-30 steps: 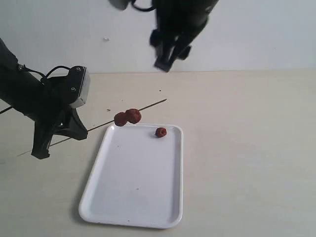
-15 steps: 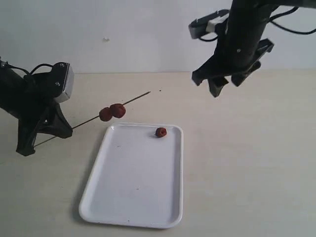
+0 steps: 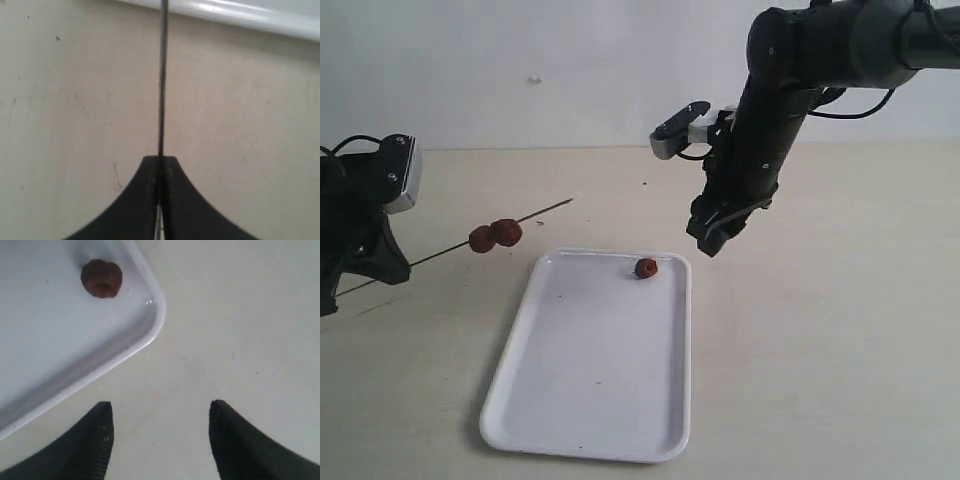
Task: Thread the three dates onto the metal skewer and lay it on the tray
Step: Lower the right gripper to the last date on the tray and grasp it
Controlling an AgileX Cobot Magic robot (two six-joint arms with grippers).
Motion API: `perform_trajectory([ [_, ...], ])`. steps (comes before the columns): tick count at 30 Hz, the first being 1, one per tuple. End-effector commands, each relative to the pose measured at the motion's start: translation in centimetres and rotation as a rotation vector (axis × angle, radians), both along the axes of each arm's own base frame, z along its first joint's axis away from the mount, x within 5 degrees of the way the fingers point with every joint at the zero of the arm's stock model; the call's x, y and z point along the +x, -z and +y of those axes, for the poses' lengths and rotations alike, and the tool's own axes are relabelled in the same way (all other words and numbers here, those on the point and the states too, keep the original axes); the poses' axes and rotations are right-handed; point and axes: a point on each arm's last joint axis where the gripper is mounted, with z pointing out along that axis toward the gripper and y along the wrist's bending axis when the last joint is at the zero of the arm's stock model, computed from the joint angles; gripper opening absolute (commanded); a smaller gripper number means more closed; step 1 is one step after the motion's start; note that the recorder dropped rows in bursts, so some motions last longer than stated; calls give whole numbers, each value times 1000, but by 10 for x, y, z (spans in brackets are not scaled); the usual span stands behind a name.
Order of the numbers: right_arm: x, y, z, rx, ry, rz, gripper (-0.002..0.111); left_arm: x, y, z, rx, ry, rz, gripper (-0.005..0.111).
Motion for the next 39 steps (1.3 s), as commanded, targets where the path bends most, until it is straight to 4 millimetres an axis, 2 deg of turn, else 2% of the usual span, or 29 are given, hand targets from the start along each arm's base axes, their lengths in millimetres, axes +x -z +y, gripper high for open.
perform_trajectory([
  [1,8,-4,2,40,1,-92,55,-1,-3,7,52,-12,5,0],
  [5,11,-7,10,142,60,-110,55,-2,-2,10,72,-20,11,0],
  [14,6,-7,15,172,57,-59,55,-2,-2,9,66,-40,17,0],
  [21,1,-9,26,289,158,20,55,-1,-2,9,66,-41,12,0],
  [25,-5,-7,39,196,3,-17,55,-1,-2,9,60,-49,16,0],
  [30,-7,-4,55,86,-95,-94,54,-2,-2,9,60,-49,18,0],
  [32,-7,1,60,76,-109,-94,53,-2,-2,9,60,-49,18,0],
  [36,6,11,63,71,-14,-70,52,-2,-2,9,56,-51,20,0],
  [39,14,18,67,61,-7,-29,52,-2,-2,9,56,-51,20,0],
])
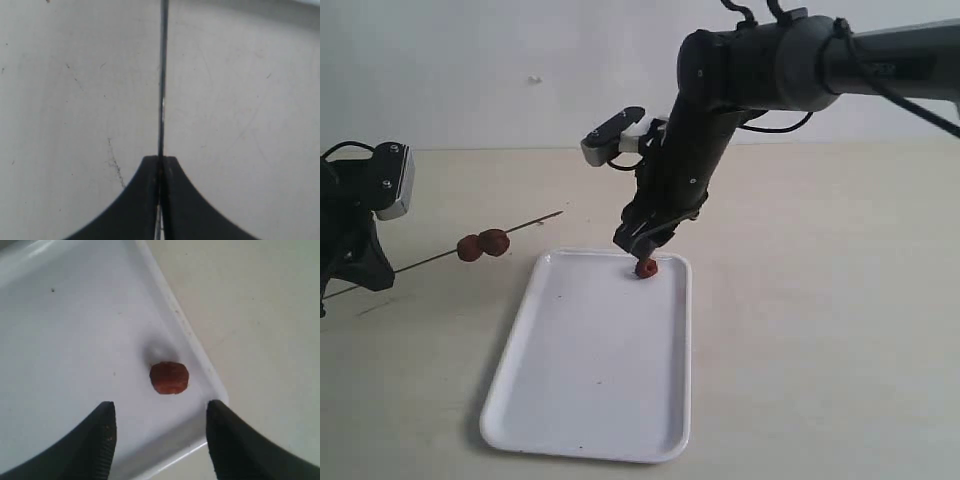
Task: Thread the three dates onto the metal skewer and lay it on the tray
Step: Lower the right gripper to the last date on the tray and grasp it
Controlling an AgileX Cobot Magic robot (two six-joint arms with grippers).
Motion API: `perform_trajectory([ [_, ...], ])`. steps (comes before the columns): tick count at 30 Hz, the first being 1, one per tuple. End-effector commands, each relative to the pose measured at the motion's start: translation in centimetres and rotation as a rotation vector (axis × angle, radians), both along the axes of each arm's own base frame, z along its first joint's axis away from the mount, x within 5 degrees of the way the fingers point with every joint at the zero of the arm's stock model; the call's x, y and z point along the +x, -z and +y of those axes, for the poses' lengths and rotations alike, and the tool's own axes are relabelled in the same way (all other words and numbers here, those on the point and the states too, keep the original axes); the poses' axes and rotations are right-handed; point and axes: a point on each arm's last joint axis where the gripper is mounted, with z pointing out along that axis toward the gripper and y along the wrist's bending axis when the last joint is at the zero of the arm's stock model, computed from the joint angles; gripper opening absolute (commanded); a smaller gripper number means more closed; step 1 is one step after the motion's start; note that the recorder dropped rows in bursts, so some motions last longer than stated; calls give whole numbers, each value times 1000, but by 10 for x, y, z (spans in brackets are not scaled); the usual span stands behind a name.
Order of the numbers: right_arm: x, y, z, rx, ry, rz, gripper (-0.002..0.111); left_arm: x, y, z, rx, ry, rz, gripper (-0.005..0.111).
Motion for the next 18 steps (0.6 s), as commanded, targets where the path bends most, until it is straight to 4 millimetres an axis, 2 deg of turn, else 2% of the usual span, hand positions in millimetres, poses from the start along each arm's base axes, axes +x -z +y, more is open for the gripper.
perform_trajectory([
  [1,12,9,4,-27,21,48,52,-1,-4,1,-11,-16,-5,0],
  [13,25,33,5,-116,10,59,52,0,-4,1,-11,-17,-10,0],
  [18,26,35,15,-99,-2,22,52,0,-4,1,-10,-18,-13,0],
])
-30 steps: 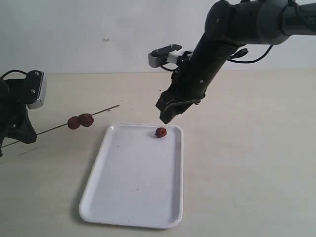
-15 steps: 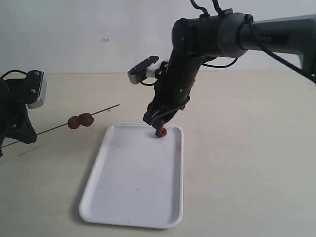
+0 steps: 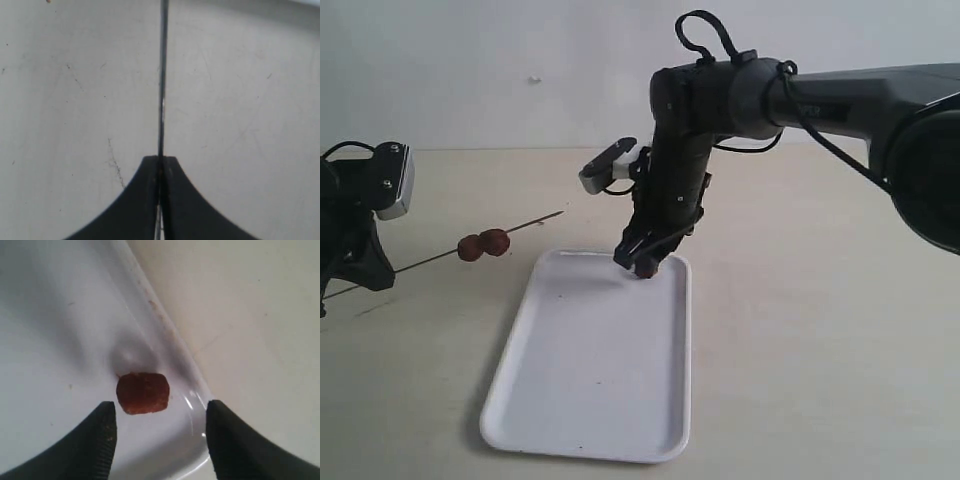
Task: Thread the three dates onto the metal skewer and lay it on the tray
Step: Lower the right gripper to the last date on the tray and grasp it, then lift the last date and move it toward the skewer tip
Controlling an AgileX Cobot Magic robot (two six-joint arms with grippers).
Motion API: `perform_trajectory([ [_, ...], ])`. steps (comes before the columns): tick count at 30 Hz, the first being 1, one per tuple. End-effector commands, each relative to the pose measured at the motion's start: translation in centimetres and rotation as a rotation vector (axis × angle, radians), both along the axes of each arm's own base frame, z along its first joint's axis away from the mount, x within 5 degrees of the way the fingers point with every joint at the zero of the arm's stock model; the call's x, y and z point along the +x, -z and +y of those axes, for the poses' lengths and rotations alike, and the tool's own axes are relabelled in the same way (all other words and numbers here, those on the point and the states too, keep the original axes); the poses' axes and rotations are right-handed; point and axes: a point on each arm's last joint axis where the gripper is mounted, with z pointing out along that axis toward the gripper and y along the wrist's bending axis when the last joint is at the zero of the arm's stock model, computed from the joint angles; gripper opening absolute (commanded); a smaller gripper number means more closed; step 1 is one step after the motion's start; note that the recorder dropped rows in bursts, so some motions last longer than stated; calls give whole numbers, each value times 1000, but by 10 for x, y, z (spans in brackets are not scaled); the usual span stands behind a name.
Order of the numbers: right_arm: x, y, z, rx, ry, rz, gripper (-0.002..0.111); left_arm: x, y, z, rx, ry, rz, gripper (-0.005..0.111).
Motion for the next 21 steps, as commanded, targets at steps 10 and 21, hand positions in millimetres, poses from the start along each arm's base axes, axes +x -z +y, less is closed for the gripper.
perform_trajectory([
  [10,2,12,11,-6,-22,-30,50,0,-4,1,-13,-21,-16,0],
  [21,3,16,10,-21,-32,-32,36,1,-5,1,-13,-23,-22,0],
])
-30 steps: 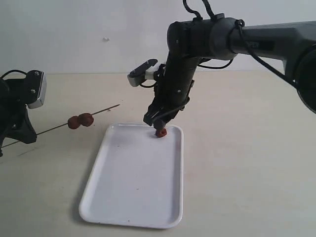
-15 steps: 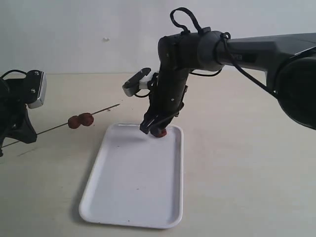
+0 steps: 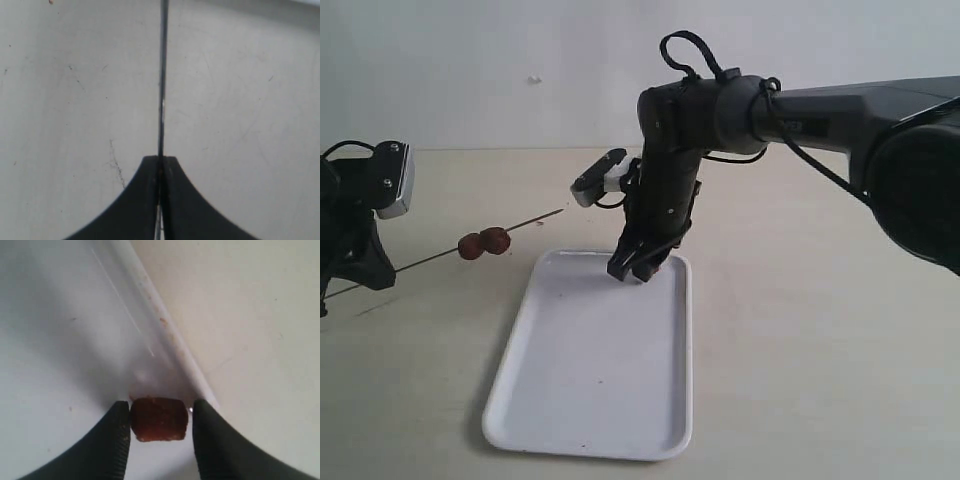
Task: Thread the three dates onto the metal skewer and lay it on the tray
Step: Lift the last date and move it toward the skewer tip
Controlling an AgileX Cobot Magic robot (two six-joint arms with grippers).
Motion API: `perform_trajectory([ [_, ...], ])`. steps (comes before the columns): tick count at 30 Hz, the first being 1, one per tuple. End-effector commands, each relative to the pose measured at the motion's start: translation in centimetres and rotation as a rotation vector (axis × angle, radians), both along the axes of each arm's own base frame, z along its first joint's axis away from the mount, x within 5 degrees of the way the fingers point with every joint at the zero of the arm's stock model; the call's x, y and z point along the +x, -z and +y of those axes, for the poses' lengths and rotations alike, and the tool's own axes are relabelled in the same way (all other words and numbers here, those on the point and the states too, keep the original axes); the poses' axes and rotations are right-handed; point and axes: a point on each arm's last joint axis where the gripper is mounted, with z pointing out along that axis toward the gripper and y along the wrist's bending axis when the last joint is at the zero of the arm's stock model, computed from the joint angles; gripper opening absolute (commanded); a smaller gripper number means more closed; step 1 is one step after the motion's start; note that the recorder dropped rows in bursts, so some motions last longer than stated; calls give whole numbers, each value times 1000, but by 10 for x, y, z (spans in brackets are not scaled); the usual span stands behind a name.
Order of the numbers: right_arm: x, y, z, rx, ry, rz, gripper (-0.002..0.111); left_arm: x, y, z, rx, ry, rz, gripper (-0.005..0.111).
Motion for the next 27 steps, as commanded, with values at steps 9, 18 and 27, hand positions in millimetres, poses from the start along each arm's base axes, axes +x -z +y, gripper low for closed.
perform_trajectory([
  [9,1,-9,0,-5,-9,-14,32,2,-5,0,-20,-29,-28,0],
  [18,-2,-48,0,28,-6,-74,32,2,-5,0,-25,-32,-31,0],
  [27,-33,-134,-9,44,-198,-96,32,3,6,-6,-86,-36,19,0],
])
